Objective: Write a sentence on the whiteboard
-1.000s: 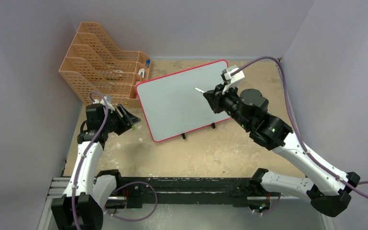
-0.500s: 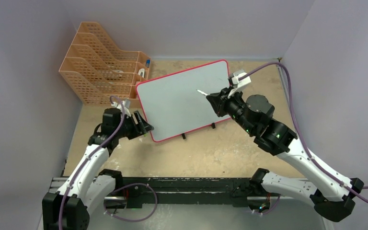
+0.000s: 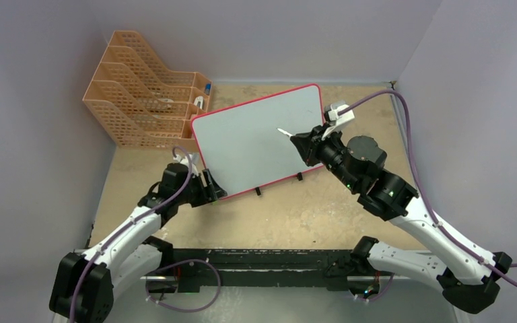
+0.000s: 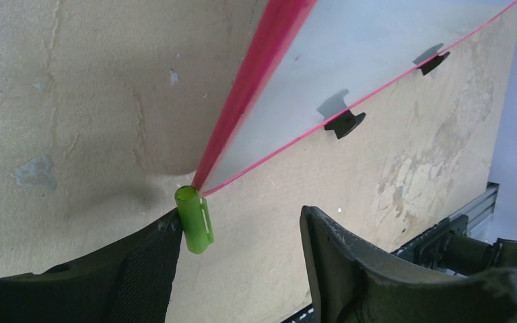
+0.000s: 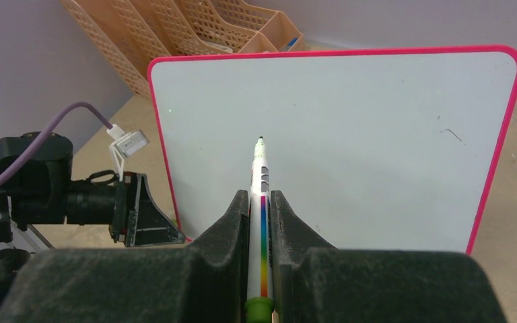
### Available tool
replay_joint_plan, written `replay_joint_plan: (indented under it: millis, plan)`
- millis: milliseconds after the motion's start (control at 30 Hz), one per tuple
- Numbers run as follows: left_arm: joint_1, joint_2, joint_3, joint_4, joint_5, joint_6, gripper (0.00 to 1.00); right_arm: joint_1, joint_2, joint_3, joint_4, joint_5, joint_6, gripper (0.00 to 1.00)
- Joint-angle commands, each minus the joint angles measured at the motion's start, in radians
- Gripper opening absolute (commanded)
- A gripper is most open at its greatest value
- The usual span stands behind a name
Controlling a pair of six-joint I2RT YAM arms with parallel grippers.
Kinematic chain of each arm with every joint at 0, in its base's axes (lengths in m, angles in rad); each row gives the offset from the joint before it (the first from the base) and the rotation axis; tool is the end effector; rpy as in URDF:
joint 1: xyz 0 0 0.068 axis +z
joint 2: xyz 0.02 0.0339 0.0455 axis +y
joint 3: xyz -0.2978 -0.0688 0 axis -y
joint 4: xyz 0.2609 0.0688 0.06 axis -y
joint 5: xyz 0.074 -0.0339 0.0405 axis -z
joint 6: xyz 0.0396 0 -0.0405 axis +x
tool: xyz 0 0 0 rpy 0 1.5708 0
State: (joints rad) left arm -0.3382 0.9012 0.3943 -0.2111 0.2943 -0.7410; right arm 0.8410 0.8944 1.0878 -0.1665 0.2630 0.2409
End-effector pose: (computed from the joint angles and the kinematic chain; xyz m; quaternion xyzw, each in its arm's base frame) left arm 0.1628 -0.0694 0.1992 -0.1207 0.8945 -0.3247 0.2824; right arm 0.1345 0.1350 0.4578 -0.1146 0.6884 0.2874 0.6560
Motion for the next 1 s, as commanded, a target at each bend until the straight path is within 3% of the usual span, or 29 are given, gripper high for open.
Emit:
replay_joint_plan:
  millis: [0, 233, 667, 967]
  plan:
    - [-0.031, 0.037, -0.029, 0.094, -0.080, -0.032, 0.62, -0.004, -0.017, 0.001, 0.063, -0.007, 0.018, 0.00]
    - [-0.055, 0.121, -0.040, 0.140, -0.077, -0.038, 0.62, -0.003, -0.012, 0.003, 0.058, -0.007, 0.018, 0.00]
    - [-0.087, 0.142, -0.032, 0.237, -0.061, -0.034, 0.62, -0.003, 0.004, 0.010, 0.067, -0.024, 0.022, 0.00]
    - [-0.088, 0.043, -0.047, 0.216, -0.095, -0.049, 0.62, -0.004, 0.003, 0.005, 0.063, -0.029, 0.035, 0.00]
